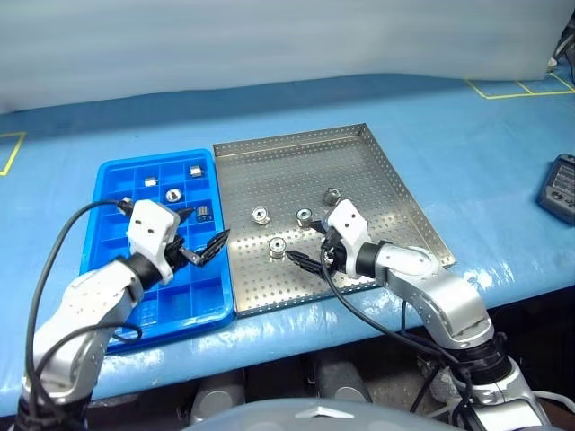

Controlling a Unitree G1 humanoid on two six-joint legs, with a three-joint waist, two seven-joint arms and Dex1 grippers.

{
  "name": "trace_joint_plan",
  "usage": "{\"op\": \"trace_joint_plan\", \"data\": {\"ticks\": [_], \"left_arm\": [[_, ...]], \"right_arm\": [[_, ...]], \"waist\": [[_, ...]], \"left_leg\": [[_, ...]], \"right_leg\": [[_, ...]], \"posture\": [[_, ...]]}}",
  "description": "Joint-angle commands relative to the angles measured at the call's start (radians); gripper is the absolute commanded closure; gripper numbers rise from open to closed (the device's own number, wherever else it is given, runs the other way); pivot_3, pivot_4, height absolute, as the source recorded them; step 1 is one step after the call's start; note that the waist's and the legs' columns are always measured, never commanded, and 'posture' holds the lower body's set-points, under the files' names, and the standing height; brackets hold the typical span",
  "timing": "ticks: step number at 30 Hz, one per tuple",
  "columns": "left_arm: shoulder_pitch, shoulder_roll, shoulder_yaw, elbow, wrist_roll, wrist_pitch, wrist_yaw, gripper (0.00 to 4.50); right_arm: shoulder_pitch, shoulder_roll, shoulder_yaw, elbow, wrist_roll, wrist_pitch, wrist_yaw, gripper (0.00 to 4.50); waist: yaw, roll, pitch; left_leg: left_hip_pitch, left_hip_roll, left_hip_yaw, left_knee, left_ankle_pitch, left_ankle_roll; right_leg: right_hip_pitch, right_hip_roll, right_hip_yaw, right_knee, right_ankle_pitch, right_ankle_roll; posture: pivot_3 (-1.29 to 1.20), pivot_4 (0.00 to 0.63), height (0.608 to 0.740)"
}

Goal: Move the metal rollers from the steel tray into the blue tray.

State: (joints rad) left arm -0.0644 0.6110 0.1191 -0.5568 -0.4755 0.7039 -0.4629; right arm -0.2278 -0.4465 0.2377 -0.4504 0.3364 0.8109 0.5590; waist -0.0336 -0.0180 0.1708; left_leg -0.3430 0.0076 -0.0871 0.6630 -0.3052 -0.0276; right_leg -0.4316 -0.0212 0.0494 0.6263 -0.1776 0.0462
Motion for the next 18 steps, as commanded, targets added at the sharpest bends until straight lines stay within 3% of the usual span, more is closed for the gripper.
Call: {"op": "trace_joint_plan", "data": {"ticks": [1, 10, 18], "left_arm": [[-0.137, 0.025, -0.075, 0.113, 0.033, 0.007, -0.06, 0.0], [-0.431, -0.051, -0.284, 0.506, 0.162, -0.047, -0.172, 0.0], [-0.526, -0.105, -0.37, 0.687, 0.256, -0.112, -0.255, 0.0]], "right_arm": [[-0.012, 0.013, 0.0, -0.028, -0.003, -0.025, -0.006, 0.02], [0.012, 0.062, 0.029, -0.043, -0.018, -0.056, -0.031, 0.02], [0.035, 0.074, 0.034, -0.062, -0.019, -0.056, -0.051, 0.02]], "waist": [[-0.003, 0.0, 0.0], [-0.014, 0.0, 0.0], [-0.038, 0.0, 0.0]], "left_leg": [[0.0, 0.0, 0.0, 0.0, 0.0, 0.0], [-0.001, -0.001, 0.0, -0.001, 0.0, 0.001], [-0.002, -0.001, 0.0, -0.001, 0.0, 0.001]], "right_leg": [[0.0, 0.0, 0.0, 0.0, 0.0, 0.0], [-0.001, 0.0, 0.001, -0.001, 0.004, 0.003], [-0.001, -0.001, 0.001, -0.001, 0.004, 0.004]], "posture": [[0.0, 0.15, 0.74], [-0.06, 0.15, 0.74], [-0.09, 0.15, 0.74]]}}
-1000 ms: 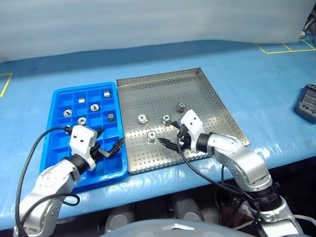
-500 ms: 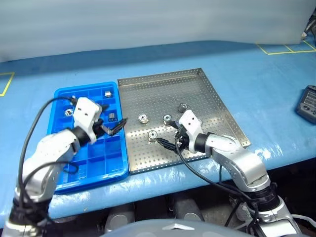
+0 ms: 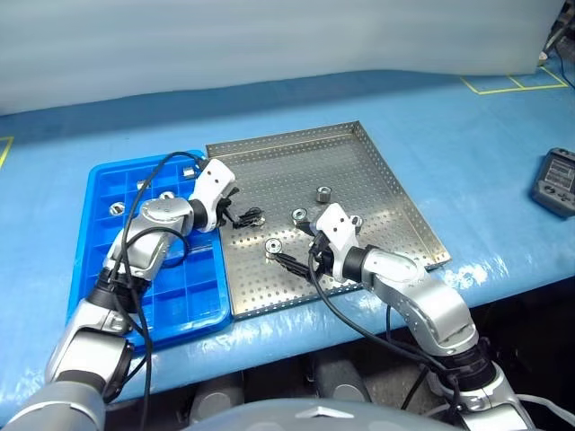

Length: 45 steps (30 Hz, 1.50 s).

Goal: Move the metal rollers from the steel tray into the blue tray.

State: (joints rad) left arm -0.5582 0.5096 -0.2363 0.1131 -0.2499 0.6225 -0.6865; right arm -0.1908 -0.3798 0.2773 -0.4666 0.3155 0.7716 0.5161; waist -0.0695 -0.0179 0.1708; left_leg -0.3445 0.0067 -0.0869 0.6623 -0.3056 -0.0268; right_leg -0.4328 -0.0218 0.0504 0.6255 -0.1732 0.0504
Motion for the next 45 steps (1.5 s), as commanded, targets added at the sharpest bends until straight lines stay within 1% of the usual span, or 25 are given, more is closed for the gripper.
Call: {"op": "trace_joint_plan", "data": {"ticks": [1, 4, 5, 8, 12, 13, 14, 15, 18, 22, 28, 33, 37, 45], "left_arm": [[-0.038, -0.004, -0.026, 0.028, 0.038, -0.032, -0.047, 0.0], [-0.047, -0.001, -0.058, 0.047, 0.073, -0.035, -0.078, 0.0], [-0.049, 0.004, -0.076, 0.056, 0.096, -0.036, -0.083, 0.17], [-0.047, 0.016, -0.112, 0.068, 0.143, -0.037, -0.1, 0.91], [-0.034, 0.012, -0.112, 0.064, 0.159, -0.029, -0.115, 2.27], [-0.029, 0.014, -0.107, 0.055, 0.158, -0.025, -0.115, 2.34], [-0.023, 0.016, -0.101, 0.047, 0.159, -0.022, -0.115, 2.71], [-0.019, 0.016, -0.095, 0.039, 0.16, -0.02, -0.113, 2.75], [-0.001, 0.008, -0.049, 0.01, 0.151, -0.017, -0.086, 3.67], [0.054, -0.04, 0.094, -0.1, 0.115, -0.003, 0.043, 3.72], [0.197, -0.156, 0.321, -0.36, 0.047, 0.002, 0.257, 3.72], [0.264, -0.231, 0.444, -0.511, 0.006, -0.011, 0.379, 3.72], [0.308, -0.309, 0.561, -0.623, -0.004, -0.023, 0.527, 3.72], [0.476, -0.351, 0.627, -0.762, 0.088, -0.024, 0.711, 3.72]], "right_arm": [[0.0, 0.008, -0.005, -0.048, 0.001, -0.016, -0.01, 0.02], [0.002, 0.01, -0.004, -0.052, 0.001, -0.016, -0.014, 0.02], [0.003, 0.011, -0.003, -0.052, 0.001, -0.016, -0.016, 0.01], [0.006, 0.015, -0.001, -0.056, 0.002, -0.016, -0.021, 0.0], [0.008, 0.019, 0.002, -0.055, 0.001, -0.017, -0.024, 0.0], [0.005, 0.02, 0.004, -0.053, 0.001, -0.017, -0.023, 0.0], [0.002, 0.02, 0.006, -0.05, 0.0, -0.018, -0.022, 0.0], [0.0, 0.021, 0.008, -0.048, 0.0, -0.018, -0.021, 0.0], [-0.008, 0.023, 0.012, -0.043, 0.001, -0.019, -0.016, 0.0], [-0.016, 0.025, 0.02, -0.04, 0.002, -0.018, -0.01, 0.0], [-0.033, 0.025, 0.031, -0.033, 0.007, -0.019, 0.005, 0.0], [-0.061, 0.029, 0.046, -0.011, 0.005, -0.022, 0.026, 0.0], [-0.079, 0.035, 0.056, 0.001, 0.003, -0.025, 0.038, 0.0], [-0.084, 0.041, 0.073, 0.009, 0.005, -0.024, 0.055, 0.0]], "waist": [[-0.005, 0.0, 0.0], [-0.01, 0.0, 0.0], [-0.01, 0.0, 0.0], [-0.013, 0.0, 0.0], [-0.019, 0.0, 0.0], [-0.021, 0.0, 0.0], [-0.022, 0.0, 0.0], [-0.023, 0.0, 0.0], [-0.022, 0.0, 0.0], [-0.024, 0.0, 0.0], [-0.007, 0.0, 0.0], [0.015, 0.0, 0.0], [0.024, 0.0, 0.0], [0.038, 0.0, 0.0]], "left_leg": [[0.0, 0.0, 0.0, 0.0, 0.0, 0.0], [0.0, 0.0, 0.0, 0.0, 0.0, 0.0], [0.0, 0.0, 0.0, 0.0, 0.0, 0.0], [0.0, 0.0, 0.0, 0.001, 0.0, 0.0], [0.001, 0.0, 0.0, 0.001, 0.0, 0.0], [0.001, 0.0, 0.0, 0.001, 0.0, 0.0], [0.001, 0.0, 0.0, 0.001, 0.0, 0.0], [0.001, 0.0, 0.0, 0.001, 0.0, 0.0], [0.002, 0.0, 0.0, 0.001, 0.0, 0.0], [0.002, 0.0, 0.001, 0.001, 0.0, 0.0], [0.0, 0.0, 0.0, 0.001, 0.0, 0.0], [0.001, 0.0, 0.0, 0.002, 0.0, 0.0], [0.001, 0.0, 0.0, 0.003, 0.0, 0.0], [0.001, -0.001, 0.0, 0.003, 0.0, 0.0]], "right_leg": [[0.0, 0.0, 0.0, 0.0, 0.0, 0.0], [0.0, 0.0, 0.0, 0.001, -0.001, 0.001], [0.0, 0.0, 0.0, 0.001, -0.001, 0.001], [0.0, 0.0, 0.001, 0.001, -0.001, 0.002], [0.0, 0.0, 0.001, 0.001, -0.001, 0.002], [0.0, 0.0, 0.001, 0.001, -0.001, 0.002], [0.0, 0.0, 0.001, 0.001, -0.001, 0.002], [0.001, 0.0, 0.002, 0.001, 0.0, 0.002], [0.001, 0.0, 0.002, 0.001, 0.0, 0.002], [0.001, 0.0, 0.002, 0.001, 0.0, 0.002], [0.0, 0.0, 0.002, 0.001, 0.002, 0.0], [0.001, -0.001, 0.001, 0.001, 0.002, 0.0], [0.001, -0.001, 0.001, 0.001, 0.002, 0.001], [0.002, -0.001, 0.001, 0.0, 0.003, -0.001]], "posture": [[-0.09, 0.15, 0.74], [-0.1, 0.15, 0.74], [-0.1, 0.15, 0.74], [-0.1, 0.15, 0.74], [-0.1, 0.15, 0.74], [-0.09, 0.15, 0.74], [-0.09, 0.15, 0.74], [-0.08, 0.15, 0.74], [-0.07, 0.15, 0.74], [-0.06, 0.15, 0.74], [-0.02, 0.15, 0.74], [0.01, 0.15, 0.74], [0.02, 0.15, 0.74], [0.05, 0.15, 0.74]]}}
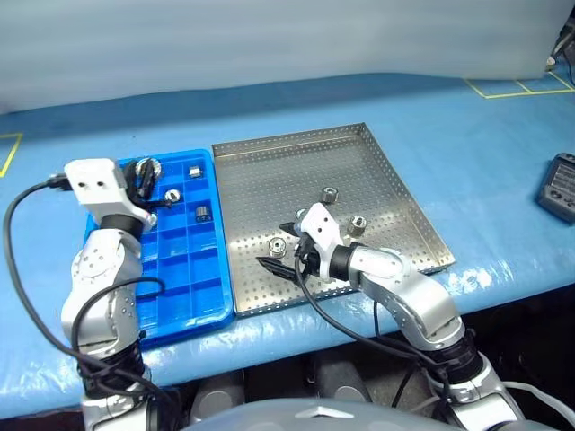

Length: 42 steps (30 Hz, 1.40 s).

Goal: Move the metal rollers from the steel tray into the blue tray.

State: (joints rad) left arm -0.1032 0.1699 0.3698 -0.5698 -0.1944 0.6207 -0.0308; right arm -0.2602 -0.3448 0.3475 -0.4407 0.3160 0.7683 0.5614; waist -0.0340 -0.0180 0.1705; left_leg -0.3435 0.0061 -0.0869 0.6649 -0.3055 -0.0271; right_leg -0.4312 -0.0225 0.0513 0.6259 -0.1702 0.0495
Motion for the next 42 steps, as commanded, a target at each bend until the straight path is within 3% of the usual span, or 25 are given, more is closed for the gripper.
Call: {"op": "trace_joint_plan", "data": {"ticks": [1, 6, 20, 30, 36, 42], "left_arm": [[0.03, -0.02, 0.028, -0.083, 0.034, -0.022, 0.072, 3.72], [0.123, -0.026, 0.024, -0.058, 0.137, -0.01, 0.162, 3.72], [0.192, -0.075, -0.003, 0.028, 0.157, 0.072, 0.189, 3.72], [0.079, -0.022, -0.053, -0.023, 0.046, -0.029, 0.033, 0.49], [0.009, 0.137, -0.237, -0.018, -0.096, 0.021, -0.275, 0.49], [-0.087, 0.259, -0.412, 0.103, -0.105, 0.033, -0.461, 0.49]], "right_arm": [[-0.016, 0.007, 0.003, -0.015, 0.004, -0.021, 0.011, 0.0], [-0.022, 0.01, 0.015, -0.006, 0.004, -0.021, 0.025, 0.0], [-0.011, 0.012, 0.013, -0.013, 0.001, -0.021, 0.018, 0.0], [0.003, 0.0, -0.008, -0.029, 0.001, -0.019, 0.004, 0.0], [0.044, -0.066, -0.073, -0.055, 0.002, -0.009, 0.0, 0.0], [0.095, -0.123, -0.117, -0.081, 0.003, 0.002, -0.009, 0.0]], "waist": [[0.007, 0.0, 0.0], [0.018, -0.001, 0.0], [0.02, -0.001, -0.001], [0.02, -0.001, -0.001], [0.011, -0.001, -0.001], [-0.011, -0.001, 0.0]], "left_leg": [[0.0, 0.0, 0.0, 0.0, 0.0, 0.0], [0.001, 0.0, 0.0, 0.001, 0.0, 0.0], [0.001, 0.0, -0.001, 0.0, 0.0, -0.001], [0.001, 0.0, -0.001, 0.0, 0.0, -0.001], [0.001, 0.0, 0.0, 0.0, 0.0, 0.0], [0.001, 0.0, 0.0, 0.0, 0.0, 0.0]], "right_leg": [[0.0, 0.0, 0.0, 0.0, 0.0, 0.0], [0.001, 0.0, -0.001, 0.0, -0.002, 0.004], [0.001, 0.0, -0.001, 0.0, -0.003, 0.003], [0.001, 0.0, -0.001, 0.0, -0.003, 0.003], [0.001, 0.0, -0.001, -0.001, -0.003, 0.003], [0.001, 0.0, -0.001, 0.0, -0.003, 0.003]], "posture": [[0.06, 0.15, 0.74], [0.07, 0.15, 0.74], [0.04, 0.15, 0.74], [0.02, 0.15, 0.74], [0.0, 0.15, 0.74], [-0.05, 0.15, 0.74]]}}
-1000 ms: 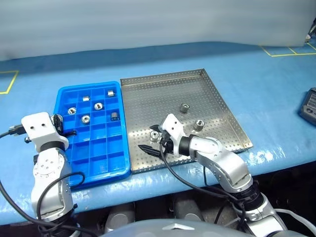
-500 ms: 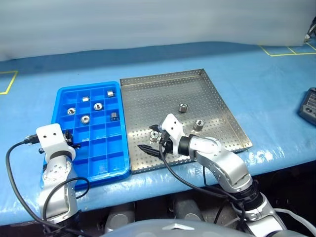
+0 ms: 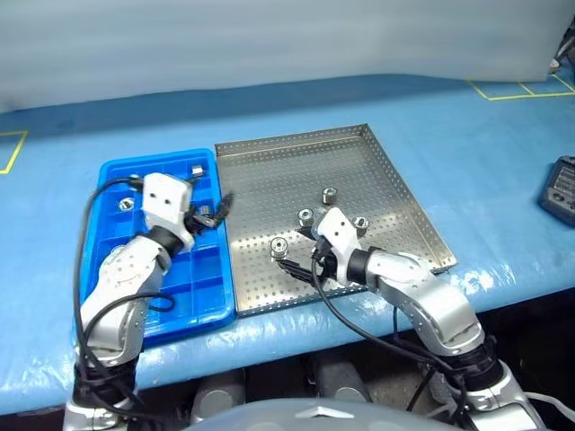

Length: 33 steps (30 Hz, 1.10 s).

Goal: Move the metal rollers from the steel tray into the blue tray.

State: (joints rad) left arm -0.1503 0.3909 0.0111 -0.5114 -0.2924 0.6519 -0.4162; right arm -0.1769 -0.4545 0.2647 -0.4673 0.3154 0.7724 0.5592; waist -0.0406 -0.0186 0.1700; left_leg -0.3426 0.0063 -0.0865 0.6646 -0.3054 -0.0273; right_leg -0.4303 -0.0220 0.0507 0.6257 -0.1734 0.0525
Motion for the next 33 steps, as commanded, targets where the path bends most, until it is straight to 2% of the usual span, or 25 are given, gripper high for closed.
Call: {"op": "trace_joint_plan", "data": {"ticks": [1, 9, 19, 22, 26, 28, 30, 33], "left_arm": [[-0.058, 0.048, -0.075, 0.068, -0.012, 0.003, -0.105, 0.49], [-0.167, 0.123, -0.253, 0.201, 0.012, 0.022, -0.289, 0.49], [-0.221, 0.207, -0.421, 0.274, 0.138, 0.022, -0.371, 0.49], [-0.225, 0.201, -0.42, 0.278, 0.163, 0.03, -0.354, 1.07], [-0.214, 0.176, -0.391, 0.274, 0.169, 0.03, -0.321, 2.41], [-0.204, 0.163, -0.375, 0.272, 0.173, 0.027, -0.298, 2.84], [-0.197, 0.155, -0.365, 0.268, 0.176, 0.022, -0.281, 2.84], [-0.163, 0.108, -0.286, 0.226, 0.151, 0.021, -0.211, 2.84]], "right_arm": [[0.019, -0.019, -0.038, -0.059, 0.004, 0.0, -0.009, 0.0], [0.077, -0.03, -0.05, -0.093, 0.001, 0.004, -0.037, 0.0], [0.086, -0.009, -0.037, -0.103, 0.002, 0.001, -0.067, 0.0], [0.082, -0.004, -0.033, -0.103, 0.002, -0.001, -0.068, 0.0], [0.071, 0.002, -0.026, -0.096, 0.001, -0.003, -0.064, 0.0], [0.066, 0.003, -0.021, -0.092, 0.001, -0.004, -0.062, 0.0], [0.061, 0.003, -0.017, -0.088, 0.001, -0.005, -0.06, 0.0], [0.049, 0.006, -0.006, -0.083, 0.003, -0.006, -0.054, 0.0]], "waist": [[-0.008, 0.0, 0.0], [-0.033, 0.0, 0.0], [-0.051, 0.0, 0.0], [-0.051, 0.0, 0.0], [-0.051, 0.0, 0.0], [-0.05, 0.0, 0.0], [-0.049, 0.0, 0.0], [-0.05, 0.0, 0.0]], "left_leg": [[0.0, 0.0, 0.0, 0.0, 0.0, 0.0], [0.0, 0.0, 0.001, 0.0, 0.0, 0.0], [0.0, 0.0, 0.001, 0.0, 0.0, 0.001], [0.0, 0.0, 0.002, 0.0, 0.0, 0.001], [0.0, 0.0, 0.002, 0.0, 0.0, 0.001], [0.0, 0.0, 0.002, 0.0, 0.0, 0.001], [0.0, 0.0, 0.002, 0.0, 0.0, 0.001], [0.0, 0.0, 0.002, 0.0, 0.0, 0.001]], "right_leg": [[0.0, 0.0, 0.0, 0.0, 0.0, 0.0], [-0.001, 0.001, 0.001, 0.0, 0.0, 0.0], [-0.001, 0.001, 0.003, 0.0, 0.0, 0.0], [-0.001, 0.001, 0.003, 0.0, 0.0, 0.0], [-0.001, 0.001, 0.003, 0.0, 0.0, 0.001], [-0.001, 0.001, 0.003, 0.0, 0.0, 0.001], [-0.001, 0.001, 0.003, 0.0, 0.0, 0.001], [-0.001, 0.001, 0.003, 0.0, 0.0, 0.001]], "posture": [[-0.05, 0.15, 0.74], [-0.11, 0.15, 0.74], [-0.12, 0.15, 0.74], [-0.11, 0.15, 0.74], [-0.1, 0.15, 0.74], [-0.09, 0.15, 0.74], [-0.09, 0.15, 0.74], [-0.07, 0.15, 0.74]]}}
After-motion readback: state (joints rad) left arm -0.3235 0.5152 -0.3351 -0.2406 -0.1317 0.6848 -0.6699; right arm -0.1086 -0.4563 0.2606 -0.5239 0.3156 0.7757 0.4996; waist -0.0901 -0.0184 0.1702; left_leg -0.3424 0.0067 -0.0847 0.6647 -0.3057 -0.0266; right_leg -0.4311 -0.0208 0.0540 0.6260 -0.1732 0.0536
